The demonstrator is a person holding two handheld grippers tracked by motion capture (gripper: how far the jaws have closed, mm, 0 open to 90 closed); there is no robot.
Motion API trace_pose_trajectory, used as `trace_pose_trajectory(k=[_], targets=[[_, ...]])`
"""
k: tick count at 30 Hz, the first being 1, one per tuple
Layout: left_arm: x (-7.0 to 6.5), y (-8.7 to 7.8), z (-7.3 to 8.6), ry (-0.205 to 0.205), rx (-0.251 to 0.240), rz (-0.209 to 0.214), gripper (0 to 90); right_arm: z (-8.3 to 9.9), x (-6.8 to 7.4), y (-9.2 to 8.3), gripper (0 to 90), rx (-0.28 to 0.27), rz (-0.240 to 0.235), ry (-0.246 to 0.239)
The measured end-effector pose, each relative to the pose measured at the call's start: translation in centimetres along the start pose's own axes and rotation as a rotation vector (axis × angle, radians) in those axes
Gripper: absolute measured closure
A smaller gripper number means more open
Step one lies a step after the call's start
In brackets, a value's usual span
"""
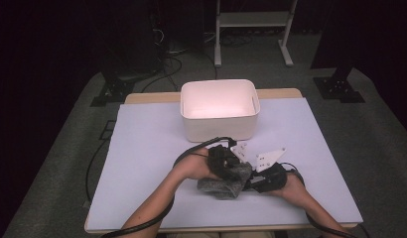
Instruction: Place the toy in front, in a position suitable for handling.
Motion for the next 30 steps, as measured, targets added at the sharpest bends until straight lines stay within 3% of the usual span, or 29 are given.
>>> trace_pose_trajectory(k=[9, 19, 21, 25, 30], targets=[[-0.7, -3.0, 5.2, -0.097, -0.023, -0.054, 75.0, -0.1, -0.1, 0.0, 67.8, 0.008, 0.0, 0.007], [-1.4, -4.7, 9.7, -0.202, -0.087, -0.088, 74.8, -0.9, 0.0, 0.0, 63.2, 0.034, -0.009, 0.015], [-1.5, -4.4, 10.2, -0.213, -0.106, -0.084, 74.8, -1.3, -0.1, 0.1, 55.2, 0.033, 0.003, 0.015], [-1.6, -3.8, 10.2, -0.219, -0.128, -0.09, 74.9, -2.8, 0.0, 0.6, 55.2, 0.056, -0.007, 0.003], [-1.5, -3.8, 10.3, -0.217, -0.135, -0.091, 75.0, -5.4, 0.2, 1.8, 54.6, 0.125, -0.022, -0.05]])
Point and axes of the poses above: each handheld gripper's, and its own axes: y roughly forward along the jaws, z roughly out of its underside, x roughly to its left, the point moved 1 cm from there along y, roughly forward along the jaws, and after that the axes turned 4 degrees about y, right-handed, at the moved point
